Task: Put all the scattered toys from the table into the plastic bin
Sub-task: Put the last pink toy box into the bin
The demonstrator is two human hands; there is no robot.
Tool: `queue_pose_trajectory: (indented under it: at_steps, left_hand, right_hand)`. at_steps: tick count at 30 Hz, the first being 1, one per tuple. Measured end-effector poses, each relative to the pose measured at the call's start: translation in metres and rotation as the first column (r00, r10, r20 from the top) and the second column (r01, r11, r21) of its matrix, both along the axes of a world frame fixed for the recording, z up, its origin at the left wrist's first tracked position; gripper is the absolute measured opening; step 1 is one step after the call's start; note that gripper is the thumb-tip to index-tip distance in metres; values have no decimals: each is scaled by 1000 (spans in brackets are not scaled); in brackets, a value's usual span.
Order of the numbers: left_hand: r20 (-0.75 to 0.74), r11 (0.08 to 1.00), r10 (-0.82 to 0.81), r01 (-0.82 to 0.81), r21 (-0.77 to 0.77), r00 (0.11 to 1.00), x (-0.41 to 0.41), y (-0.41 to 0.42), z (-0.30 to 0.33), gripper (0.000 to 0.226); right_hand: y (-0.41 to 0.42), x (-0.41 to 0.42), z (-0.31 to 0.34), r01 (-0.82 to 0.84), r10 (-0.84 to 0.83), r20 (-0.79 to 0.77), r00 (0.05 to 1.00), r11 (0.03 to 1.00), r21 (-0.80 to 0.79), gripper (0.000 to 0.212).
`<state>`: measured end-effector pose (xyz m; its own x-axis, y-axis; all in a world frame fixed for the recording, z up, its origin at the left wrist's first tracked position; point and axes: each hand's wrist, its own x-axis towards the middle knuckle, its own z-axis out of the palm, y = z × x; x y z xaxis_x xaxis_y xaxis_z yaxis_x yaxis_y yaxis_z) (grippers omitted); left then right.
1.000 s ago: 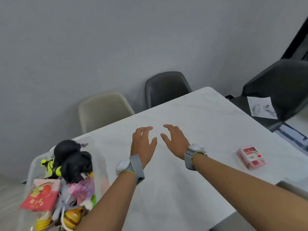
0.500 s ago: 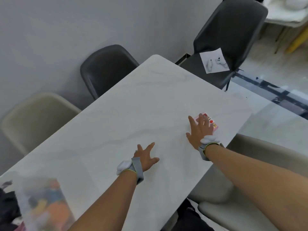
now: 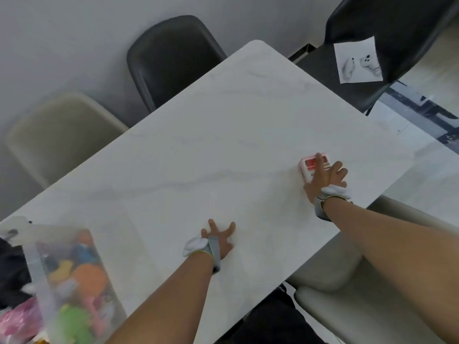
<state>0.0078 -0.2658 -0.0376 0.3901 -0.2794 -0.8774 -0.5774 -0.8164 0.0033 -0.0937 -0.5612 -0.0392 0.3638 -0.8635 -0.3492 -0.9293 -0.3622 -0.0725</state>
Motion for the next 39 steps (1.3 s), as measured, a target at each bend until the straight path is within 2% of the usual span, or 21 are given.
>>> queue_pose_trajectory:
  at_steps: [2, 6, 11, 13, 14, 15, 16, 18, 19, 20, 21, 25, 28, 31, 32, 33, 35, 37, 39]
  left_hand:
    - [19, 999, 29, -28, -35, 999, -6, 6, -1, 66]
    - [49, 991, 91, -86, -104, 995, -19, 17, -6, 73]
    - [37, 988, 112, -107, -107, 993, -15, 22, -9, 73]
    - [16, 967, 200, -194, -168, 980, -11, 23, -6, 68]
    - [-1, 922, 300, -291, -255, 954, -8, 25, -3, 64]
    - [-36, 832, 433, -415, -369, 901, -3, 27, 2, 59]
    - [-99, 680, 587, -555, -479, 804, 4, 28, 9, 56]
    - [-319, 269, 807, -790, -550, 497, 22, 32, 31, 59]
    - [-448, 71, 828, -855, -514, 338, 31, 38, 43, 67]
    - [-570, -82, 791, -884, -461, 223, 41, 49, 55, 77]
    - [-663, -149, 728, -904, -402, 175, 47, 47, 64, 85]
    - [-771, -284, 618, -871, -400, 153, 83, 79, 99, 87]
    - [-749, -426, 655, -768, -479, 103, 104, 119, 112, 70]
    - [-667, -460, 735, -635, -621, 120, 114, 151, 121, 65]
    - [-622, -466, 775, -560, -686, 117, 117, 168, 126, 63]
    - [-579, -473, 809, -477, -741, 98, 121, 188, 133, 63]
    - [-523, -478, 851, -345, -808, 44, 129, 227, 144, 64]
    - [-491, -473, 871, -244, -846, 15, 133, 264, 152, 65]
    - [-422, -414, 907, -189, -890, -2, 133, 294, 159, 67]
  right_hand:
    - [7, 8, 6, -17, 16, 32, 999, 999, 42, 88]
    - [39, 25, 13, -106, 102, 96, 990, 994, 35, 83]
    - [93, 51, 25, -236, 228, 166, 959, 971, 30, 88]
    - [117, 64, 32, -279, 270, 201, 942, 960, 19, 90]
    - [131, 71, 36, -307, 296, 226, 928, 952, 14, 91]
    - [143, 78, 40, -327, 312, 257, 915, 945, 14, 92]
    - [156, 86, 45, -335, 317, 293, 902, 942, 12, 93]
    - [181, 101, 55, -369, 345, 362, 866, 929, -4, 93]
    - [195, 108, 61, -402, 377, 389, 840, 915, -18, 92]
    - [213, 117, 68, -435, 406, 417, 813, 900, -26, 91]
    - [219, 121, 70, -436, 401, 440, 804, 899, -22, 90]
    - [279, 145, 96, -508, 449, 582, 678, 859, -71, 83]
    - [322, 162, 118, -573, 466, 701, 540, 813, -99, 82]
    - [346, 168, 124, -669, 519, 714, 470, 737, -96, 98]
    - [358, 171, 127, -676, 500, 704, 504, 736, -38, 104]
    - [374, 176, 130, -657, 458, 675, 578, 752, 52, 107]
    - [405, 186, 136, -624, 428, 562, 707, 752, 213, 96]
    - [439, 189, 143, -684, 487, 528, 696, 674, 280, 72]
    - [470, 187, 147, -732, 517, 549, 657, 611, 300, 60]
